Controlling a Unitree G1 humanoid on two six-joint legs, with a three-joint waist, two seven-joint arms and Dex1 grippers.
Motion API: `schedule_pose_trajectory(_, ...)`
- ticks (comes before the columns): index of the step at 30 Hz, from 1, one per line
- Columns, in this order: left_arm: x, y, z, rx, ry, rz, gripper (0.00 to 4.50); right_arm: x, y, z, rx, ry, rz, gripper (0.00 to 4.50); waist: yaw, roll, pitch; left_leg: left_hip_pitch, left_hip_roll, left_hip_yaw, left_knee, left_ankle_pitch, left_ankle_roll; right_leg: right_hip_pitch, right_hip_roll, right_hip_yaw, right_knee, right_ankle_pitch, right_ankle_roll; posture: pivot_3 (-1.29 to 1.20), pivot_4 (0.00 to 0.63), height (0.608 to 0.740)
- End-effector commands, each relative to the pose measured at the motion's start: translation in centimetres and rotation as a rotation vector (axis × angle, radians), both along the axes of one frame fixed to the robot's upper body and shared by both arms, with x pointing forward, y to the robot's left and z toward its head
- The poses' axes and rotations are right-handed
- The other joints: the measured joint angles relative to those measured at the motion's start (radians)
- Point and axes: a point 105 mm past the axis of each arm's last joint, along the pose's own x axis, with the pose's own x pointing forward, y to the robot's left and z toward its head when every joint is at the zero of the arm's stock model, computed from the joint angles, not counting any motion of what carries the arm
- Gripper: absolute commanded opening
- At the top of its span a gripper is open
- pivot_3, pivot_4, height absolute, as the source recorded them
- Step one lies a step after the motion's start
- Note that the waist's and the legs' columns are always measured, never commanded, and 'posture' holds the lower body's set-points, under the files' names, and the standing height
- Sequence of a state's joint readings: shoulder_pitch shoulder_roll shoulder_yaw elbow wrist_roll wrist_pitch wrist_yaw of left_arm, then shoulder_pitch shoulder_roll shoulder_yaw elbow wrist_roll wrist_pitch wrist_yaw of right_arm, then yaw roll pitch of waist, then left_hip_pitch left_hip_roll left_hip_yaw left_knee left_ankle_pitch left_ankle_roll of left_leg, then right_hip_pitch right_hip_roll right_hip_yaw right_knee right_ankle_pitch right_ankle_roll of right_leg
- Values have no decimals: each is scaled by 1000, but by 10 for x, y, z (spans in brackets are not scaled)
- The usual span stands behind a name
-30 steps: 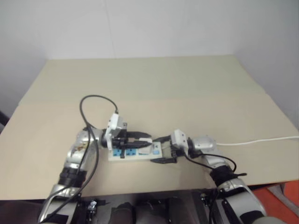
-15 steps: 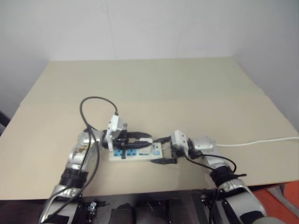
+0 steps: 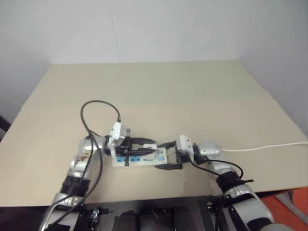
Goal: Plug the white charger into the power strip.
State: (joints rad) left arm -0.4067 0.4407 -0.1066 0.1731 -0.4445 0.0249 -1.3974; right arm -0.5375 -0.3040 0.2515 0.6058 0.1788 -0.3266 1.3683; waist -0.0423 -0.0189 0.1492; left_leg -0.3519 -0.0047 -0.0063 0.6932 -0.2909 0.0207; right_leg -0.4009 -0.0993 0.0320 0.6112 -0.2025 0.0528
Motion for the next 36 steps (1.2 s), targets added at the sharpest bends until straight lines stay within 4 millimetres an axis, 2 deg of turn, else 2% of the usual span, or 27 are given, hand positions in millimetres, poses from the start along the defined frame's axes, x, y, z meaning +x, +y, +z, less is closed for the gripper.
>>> schedule_pose_trajectory(1,-2,13,-33,109,97,45,987,-12,-1,-23,-91,45,45,3431,0,1,-4,0,1,0,0,0,0,0,1,0,0,0,0,0,150,740)
schedule_pose_trajectory(9,-6,22,-37,143,104,51,987,-12,0,-23,-91,38,45,3431,-1,1,-11,2,3,3,-2,-1,2,0,3,3,0,-1,-2,0,150,740)
schedule_pose_trajectory(21,-9,18,-41,159,90,39,987,-12,0,-24,-88,33,45,3431,0,1,-11,6,3,6,-7,-2,3,0,4,6,-1,-2,-4,0,150,740)
schedule_pose_trajectory(36,-18,24,-63,203,94,97,987,-13,0,-24,-84,32,48,3431,0,0,-11,18,4,7,-15,-2,3,9,3,6,-3,-6,-8,0,150,740)
